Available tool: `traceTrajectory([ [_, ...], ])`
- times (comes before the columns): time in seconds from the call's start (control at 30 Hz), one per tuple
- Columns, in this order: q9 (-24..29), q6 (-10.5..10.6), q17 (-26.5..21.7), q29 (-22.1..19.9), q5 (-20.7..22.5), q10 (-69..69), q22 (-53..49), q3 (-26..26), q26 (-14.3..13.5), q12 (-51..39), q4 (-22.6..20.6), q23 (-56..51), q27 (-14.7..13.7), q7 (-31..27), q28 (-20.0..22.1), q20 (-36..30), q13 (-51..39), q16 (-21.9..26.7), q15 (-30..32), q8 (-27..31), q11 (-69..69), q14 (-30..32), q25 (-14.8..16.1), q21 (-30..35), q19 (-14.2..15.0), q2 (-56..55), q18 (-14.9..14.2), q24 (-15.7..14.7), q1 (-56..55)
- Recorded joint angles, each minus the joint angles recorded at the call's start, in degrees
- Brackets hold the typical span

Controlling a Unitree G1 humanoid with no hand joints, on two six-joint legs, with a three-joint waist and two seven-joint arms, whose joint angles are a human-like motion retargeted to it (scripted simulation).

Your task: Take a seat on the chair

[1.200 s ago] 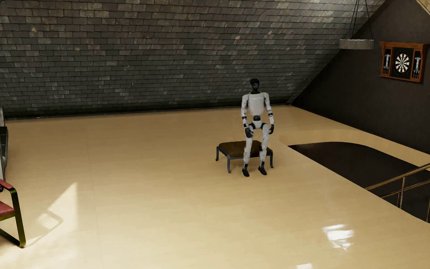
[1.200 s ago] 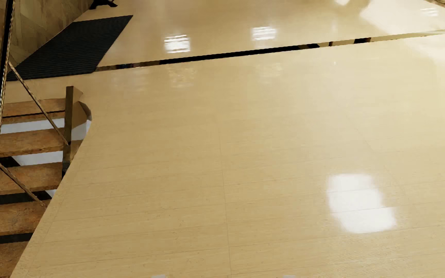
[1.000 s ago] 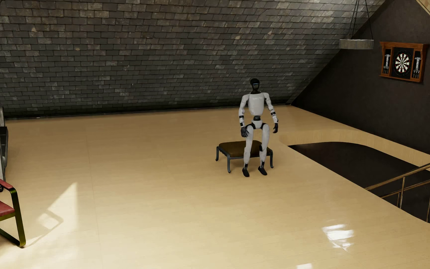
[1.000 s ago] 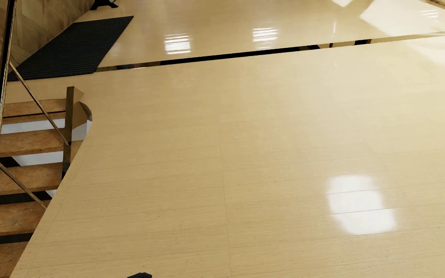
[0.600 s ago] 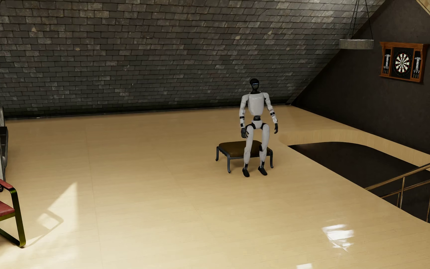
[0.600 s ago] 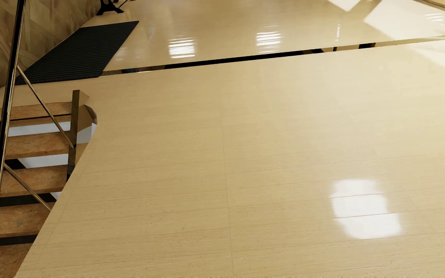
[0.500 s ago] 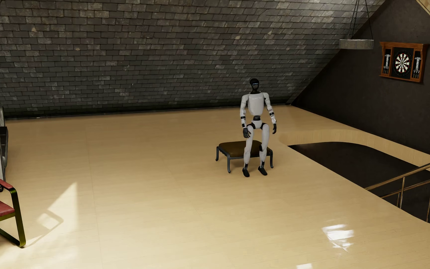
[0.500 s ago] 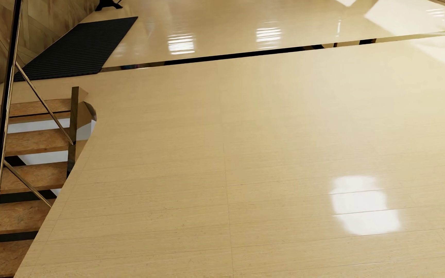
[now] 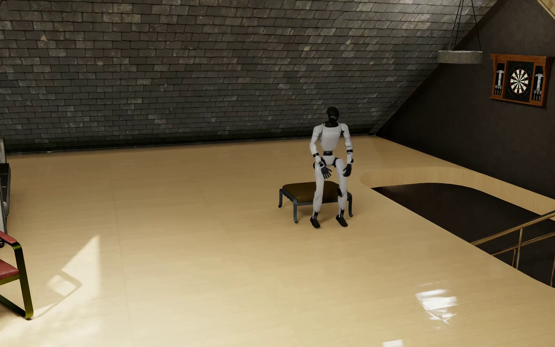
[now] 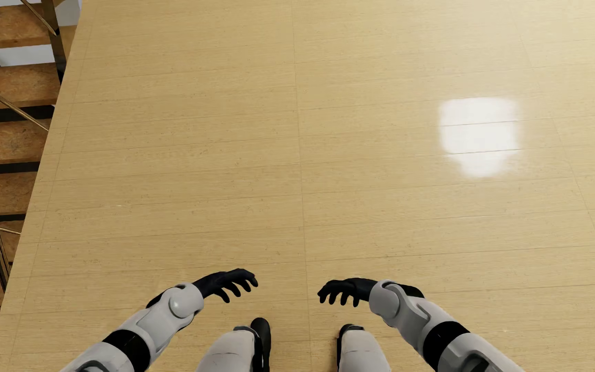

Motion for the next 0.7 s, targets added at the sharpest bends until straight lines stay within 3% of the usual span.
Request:
traceTrajectory([
  [0.07, 4.38, -0.16, -0.56, -1.31, -1.38, 4.57, -2.25, -0.03, -1.08, -4.10, 0.87, -1.02, -0.96, -0.28, 0.91, -3.28, -5.16, 1.65, -2.34, 0.29, 4.84, -0.44, -1.50, 5.28, 0.53, -5.08, -1.44, 0.45, -5.71],
  [0.2, 13.25, -1.32, -1.48, -5.61, -4.92, 18.39, -12.31, 0.59, -4.59, -13.33, 3.13, -2.48, -2.63, -1.54, -0.69, -9.94, -15.99, 7.98, -1.09, 1.22, 17.85, -3.55, -4.56, 14.66, 6.29, -18.20, -4.40, 2.95, -19.27],
  [0.27, 16.75, -1.60, -4.13, -8.88, -6.31, 26.35, -20.43, 0.77, -7.94, -16.57, 4.55, -7.00, -5.06, -2.59, 2.14, -11.56, -21.37, 12.88, -3.15, 2.39, 25.50, -5.56, -5.87, 19.13, 8.28, -24.95, -6.38, 2.93, -26.59],
  [0.37, 21.72, -1.46, -10.79, -19.12, -7.44, 37.90, -31.71, 1.12, -10.96, -22.67, 5.65, -16.71, -6.58, -4.62, 9.22, -14.45, -29.81, 20.15, -6.77, 5.13, 37.01, -8.32, -4.01, 24.88, 9.49, -35.17, -8.38, -0.10, -37.78],
  [0.53, 26.82, -1.73, -25.58, -35.73, -8.41, 57.17, -50.58, 1.06, -14.13, -28.28, 7.48, -38.39, -7.76, -7.73, 22.02, -15.99, -42.11, 33.57, -12.55, 9.73, 57.12, -12.52, 3.05, 34.13, 10.51, -51.19, -11.99, -8.61, -54.18],
  [0.6, 28.40, -1.97, -30.19, -40.29, -8.54, 64.22, -56.67, 1.02, -15.43, -29.28, 8.26, -44.65, -8.41, -9.10, 25.43, -15.16, -45.09, 37.89, -14.48, 11.31, 64.32, -13.80, 4.73, 35.56, 10.99, -56.14, -13.05, -10.73, -59.28],
  [0.7, 29.78, -2.08, -34.93, -43.61, -8.79, 72.58, -62.92, 1.02, -16.60, -29.05, 8.24, -50.37, -8.86, -10.51, 28.30, -13.24, -46.90, 41.49, -16.49, 13.13, 72.92, -14.79, 6.05, 35.73, 11.30, -61.10, -13.09, -12.58, -64.33],
])
